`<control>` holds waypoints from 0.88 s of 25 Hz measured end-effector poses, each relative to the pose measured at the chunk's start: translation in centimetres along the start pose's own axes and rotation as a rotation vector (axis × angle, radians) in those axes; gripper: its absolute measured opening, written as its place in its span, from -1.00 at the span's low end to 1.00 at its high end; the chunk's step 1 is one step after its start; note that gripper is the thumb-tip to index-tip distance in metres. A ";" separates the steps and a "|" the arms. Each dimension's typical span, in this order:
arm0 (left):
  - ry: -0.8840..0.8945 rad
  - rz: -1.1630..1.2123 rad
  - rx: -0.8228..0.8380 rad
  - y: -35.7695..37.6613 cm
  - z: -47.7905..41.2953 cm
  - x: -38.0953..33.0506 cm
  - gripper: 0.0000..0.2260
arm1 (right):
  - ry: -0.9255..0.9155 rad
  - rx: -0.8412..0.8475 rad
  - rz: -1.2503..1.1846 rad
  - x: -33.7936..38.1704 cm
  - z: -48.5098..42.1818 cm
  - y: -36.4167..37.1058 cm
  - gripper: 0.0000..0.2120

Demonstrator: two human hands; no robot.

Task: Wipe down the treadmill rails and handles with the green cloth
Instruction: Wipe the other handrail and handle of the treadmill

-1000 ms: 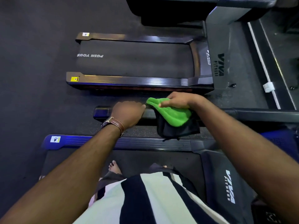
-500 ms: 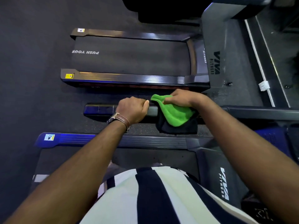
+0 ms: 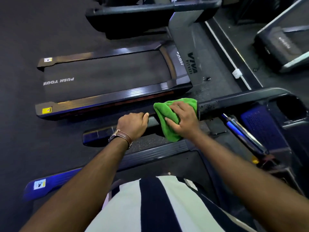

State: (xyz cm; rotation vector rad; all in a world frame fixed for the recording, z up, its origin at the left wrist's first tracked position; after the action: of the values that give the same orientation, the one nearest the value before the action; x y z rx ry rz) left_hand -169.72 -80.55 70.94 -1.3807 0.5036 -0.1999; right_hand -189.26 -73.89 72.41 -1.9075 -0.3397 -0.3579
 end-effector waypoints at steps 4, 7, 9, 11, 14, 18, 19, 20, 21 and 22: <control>0.037 0.040 0.096 0.0 -0.9 -0.4 -0.55 | 0.580 -0.411 -0.171 1.7 4.9 4.9 -0.47; 0.068 0.033 0.103 -0.1 -1.4 -0.7 -0.53 | 1.258 -0.567 -1.103 4.7 6.7 9.8 -0.38; 0.073 0.030 0.096 0.2 -1.3 -0.4 -0.51 | 1.519 -0.499 -1.635 6.2 6.4 10.8 -0.54; 0.100 0.037 0.104 0.4 -1.1 -0.4 -0.51 | 1.569 -0.603 -1.667 4.0 6.6 9.0 -0.59; 0.122 0.033 0.104 0.2 -1.1 -0.4 -0.51 | 1.581 -0.909 -1.603 0.4 4.7 6.8 -0.63; 0.111 0.017 0.098 0.3 -1.3 -0.5 -0.51 | 1.520 -0.846 -1.183 2.5 6.0 10.8 -0.45; 0.111 0.019 0.101 0.3 -1.3 -0.4 -0.51 | 1.458 -0.797 -1.226 3.8 6.3 11.4 -0.45; 0.114 0.027 0.106 0.3 -1.3 -0.3 -0.50 | 1.446 -0.755 -1.299 4.1 6.2 11.3 -0.50; 0.118 0.036 0.112 0.3 -1.4 -0.3 -0.50 | 1.456 -0.759 -1.351 2.6 6.0 11.6 -0.56; 0.122 0.042 0.115 0.3 -1.4 -0.3 -0.50 | 1.466 -0.804 -1.401 1.0 5.3 11.0 -0.60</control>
State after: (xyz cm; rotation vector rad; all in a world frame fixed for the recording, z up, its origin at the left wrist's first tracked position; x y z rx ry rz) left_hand -170.61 -81.60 70.59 -1.2498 0.6127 -0.2756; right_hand -183.51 -72.64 61.68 -1.2053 -0.4649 -2.8839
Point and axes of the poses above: each hand's wrist, its own z-axis away from the middle knuckle, its own y-axis out of the palm, x = y × z, the point moved 5 cm from there along -z, towards the middle knuckle, and after that the axes turned 1 degree about y, right-handed, at the moved point
